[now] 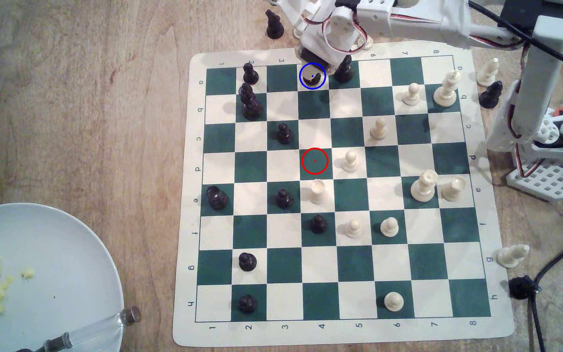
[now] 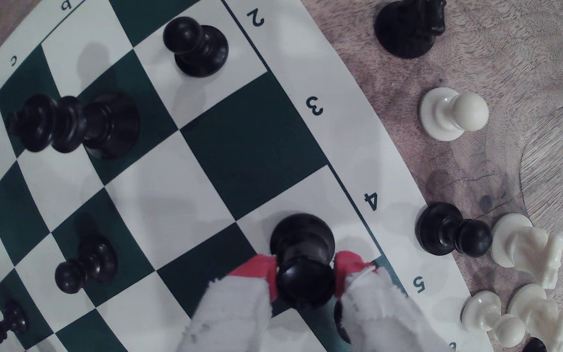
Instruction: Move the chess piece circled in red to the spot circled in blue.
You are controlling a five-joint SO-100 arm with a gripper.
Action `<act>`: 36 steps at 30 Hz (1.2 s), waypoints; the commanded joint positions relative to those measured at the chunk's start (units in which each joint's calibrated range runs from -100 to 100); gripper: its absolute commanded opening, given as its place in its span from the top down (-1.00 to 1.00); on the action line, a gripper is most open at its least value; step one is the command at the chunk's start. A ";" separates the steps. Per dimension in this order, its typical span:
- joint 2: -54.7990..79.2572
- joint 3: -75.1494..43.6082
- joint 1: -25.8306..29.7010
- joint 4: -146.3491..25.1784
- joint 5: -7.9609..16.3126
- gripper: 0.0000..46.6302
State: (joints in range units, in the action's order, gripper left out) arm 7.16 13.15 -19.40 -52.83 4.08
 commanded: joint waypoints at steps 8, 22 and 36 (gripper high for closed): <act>-1.05 -2.63 -0.90 0.82 -1.03 0.95; -0.29 -2.09 -0.67 1.23 -0.93 0.71; -4.36 -2.00 -0.51 -0.41 -0.78 0.36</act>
State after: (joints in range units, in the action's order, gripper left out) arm 8.00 13.15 -20.06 -52.19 3.15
